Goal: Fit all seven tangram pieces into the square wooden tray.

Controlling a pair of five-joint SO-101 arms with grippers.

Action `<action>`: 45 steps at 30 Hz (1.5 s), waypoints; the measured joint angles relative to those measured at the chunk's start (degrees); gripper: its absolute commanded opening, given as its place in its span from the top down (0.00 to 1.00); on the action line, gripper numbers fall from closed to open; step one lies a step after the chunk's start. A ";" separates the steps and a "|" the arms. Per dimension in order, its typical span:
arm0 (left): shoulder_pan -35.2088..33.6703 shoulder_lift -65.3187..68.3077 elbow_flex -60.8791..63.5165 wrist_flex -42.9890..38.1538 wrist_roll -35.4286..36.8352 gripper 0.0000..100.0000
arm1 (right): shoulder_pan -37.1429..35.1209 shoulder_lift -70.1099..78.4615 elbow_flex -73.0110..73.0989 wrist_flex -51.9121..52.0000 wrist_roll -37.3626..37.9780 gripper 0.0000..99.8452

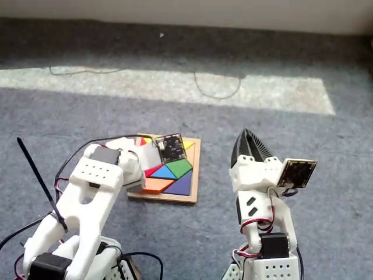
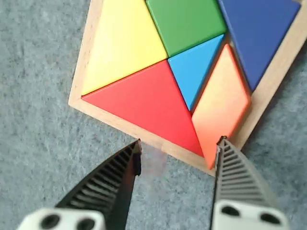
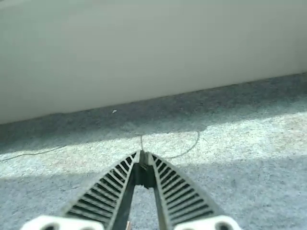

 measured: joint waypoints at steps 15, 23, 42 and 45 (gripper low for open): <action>1.93 -0.44 6.51 -12.13 10.99 0.75 | 0.00 0.00 0.18 0.00 0.00 0.99; 2.11 -0.44 -0.18 -8.18 19.78 0.75 | 0.00 0.00 0.26 0.00 0.00 0.99; -3.43 -50.81 6.24 1.32 45.98 1.00 | 0.00 0.00 0.26 0.00 0.00 0.99; -3.52 -59.69 9.85 1.32 46.51 0.99 | 0.00 0.00 0.26 0.00 0.00 0.99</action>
